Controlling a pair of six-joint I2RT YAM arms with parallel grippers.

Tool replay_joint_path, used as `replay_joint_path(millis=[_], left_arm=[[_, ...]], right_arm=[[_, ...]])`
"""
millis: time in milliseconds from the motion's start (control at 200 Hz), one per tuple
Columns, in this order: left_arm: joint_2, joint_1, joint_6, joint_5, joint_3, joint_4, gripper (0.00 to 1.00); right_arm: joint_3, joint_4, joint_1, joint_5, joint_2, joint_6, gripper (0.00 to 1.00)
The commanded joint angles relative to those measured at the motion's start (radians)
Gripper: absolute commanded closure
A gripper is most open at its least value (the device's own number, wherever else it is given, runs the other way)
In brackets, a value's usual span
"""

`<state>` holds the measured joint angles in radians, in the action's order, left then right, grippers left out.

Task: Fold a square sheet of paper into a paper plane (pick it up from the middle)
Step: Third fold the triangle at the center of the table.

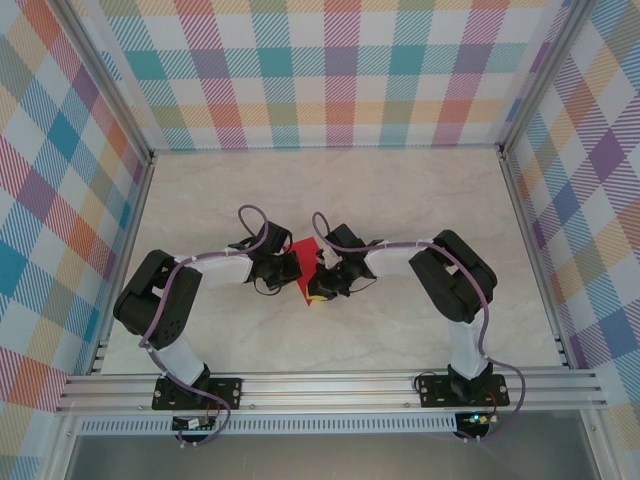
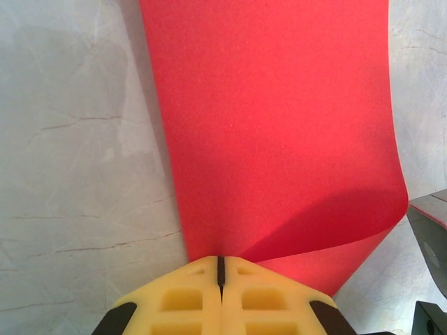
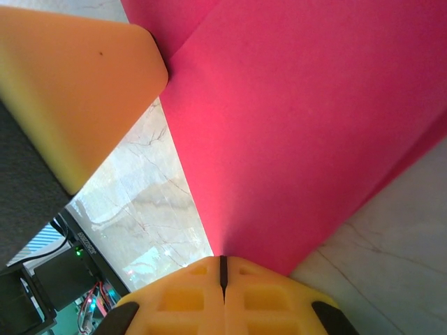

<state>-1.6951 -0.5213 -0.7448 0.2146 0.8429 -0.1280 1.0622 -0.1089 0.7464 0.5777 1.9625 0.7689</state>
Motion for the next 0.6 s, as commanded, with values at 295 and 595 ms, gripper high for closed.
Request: replay_joint_path(millis=[295,595], left_arm=[[-0.020,0.001,-0.010,-0.050,-0.030,-0.053,1.00],[-0.016,0.001,-0.010,-0.050,-0.031,-0.053,1.00]], right_arm=[[-0.041,-0.009,0.026,0.061,-0.021,-0.052,0.96],[-0.005,-0.116,0.029,-0.063,-0.006,-0.061,0.97]])
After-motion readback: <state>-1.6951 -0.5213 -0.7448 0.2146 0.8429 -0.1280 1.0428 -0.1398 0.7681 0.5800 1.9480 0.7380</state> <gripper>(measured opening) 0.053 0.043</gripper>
